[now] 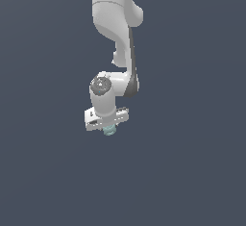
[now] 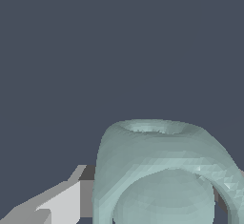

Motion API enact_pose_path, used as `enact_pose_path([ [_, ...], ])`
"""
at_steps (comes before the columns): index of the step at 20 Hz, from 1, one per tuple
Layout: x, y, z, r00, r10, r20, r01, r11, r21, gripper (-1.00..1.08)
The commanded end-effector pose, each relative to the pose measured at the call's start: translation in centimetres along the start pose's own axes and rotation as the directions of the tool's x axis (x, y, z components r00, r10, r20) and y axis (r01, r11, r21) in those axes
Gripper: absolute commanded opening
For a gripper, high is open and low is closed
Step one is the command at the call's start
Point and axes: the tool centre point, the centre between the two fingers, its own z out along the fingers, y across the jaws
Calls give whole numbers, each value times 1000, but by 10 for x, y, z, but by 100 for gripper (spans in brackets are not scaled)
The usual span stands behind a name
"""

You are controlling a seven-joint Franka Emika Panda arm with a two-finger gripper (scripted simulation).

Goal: Pick up the object and move it to a goal position.

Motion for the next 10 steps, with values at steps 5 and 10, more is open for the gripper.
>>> enact_pose_path([
  [5, -2, -6, -10, 1000, 0, 0, 0, 1000, 0, -100],
  [10, -5, -18, -30, 1000, 0, 0, 0, 1000, 0, -100],
])
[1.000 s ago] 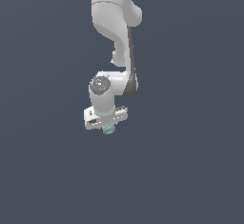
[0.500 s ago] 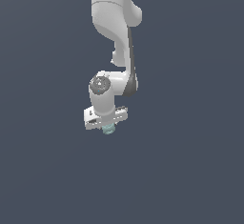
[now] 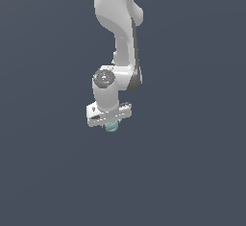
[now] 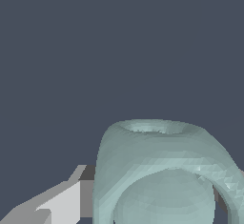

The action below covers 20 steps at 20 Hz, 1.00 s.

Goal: Pick up the object and move it to a goal position.

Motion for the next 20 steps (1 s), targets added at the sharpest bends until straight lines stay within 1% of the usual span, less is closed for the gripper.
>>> enact_pose_path([
  [1, -2, -7, -13, 1000, 0, -1, 0, 1000, 0, -100],
  [8, -10, -38, -64, 1000, -1, -1, 1, 1000, -1, -100],
  [20, -28, -110, -185, 1000, -1, 0, 1, 1000, -3, -100],
])
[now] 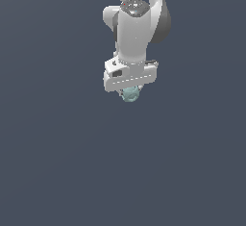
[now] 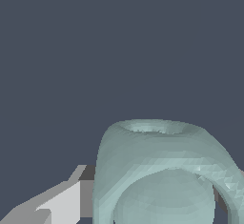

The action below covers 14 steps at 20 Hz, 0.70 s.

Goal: Pick up the object and move it to a goal position.

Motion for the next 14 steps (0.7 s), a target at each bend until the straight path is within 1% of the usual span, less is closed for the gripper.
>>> enact_pose_path([
  [1, -5, -16, -28, 1000, 0, 0, 0, 1000, 0, -100],
  [14, -22, -96, -166, 1000, -1, 0, 1, 1000, 0, -100],
])
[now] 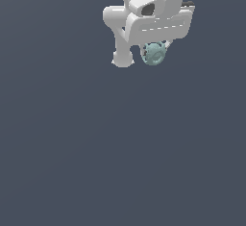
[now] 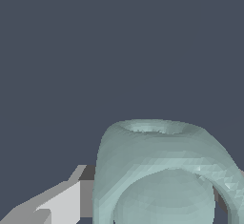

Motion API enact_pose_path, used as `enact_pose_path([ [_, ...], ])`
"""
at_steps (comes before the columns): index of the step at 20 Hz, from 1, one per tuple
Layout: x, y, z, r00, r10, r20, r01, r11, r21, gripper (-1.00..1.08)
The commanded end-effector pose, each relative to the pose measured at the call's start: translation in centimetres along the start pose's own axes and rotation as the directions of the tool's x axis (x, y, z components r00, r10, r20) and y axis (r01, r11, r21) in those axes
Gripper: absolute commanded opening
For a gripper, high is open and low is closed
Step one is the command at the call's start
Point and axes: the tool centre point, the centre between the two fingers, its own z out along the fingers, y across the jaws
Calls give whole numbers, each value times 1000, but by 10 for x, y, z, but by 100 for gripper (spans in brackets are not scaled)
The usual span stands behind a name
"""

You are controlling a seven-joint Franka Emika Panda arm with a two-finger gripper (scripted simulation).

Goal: Pick up the object and move it to a goal position.

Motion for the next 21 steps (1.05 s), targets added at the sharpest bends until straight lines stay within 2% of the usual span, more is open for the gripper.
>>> enact_pose_path([
  [1, -4, -15, -26, 1000, 0, 1, 0, 1000, 0, -100],
  [11, -9, -55, -98, 1000, 1, 0, -1, 1000, 2, -100],
  [21, -9, -68, -120, 1000, 1, 0, -1, 1000, 3, -100],
])
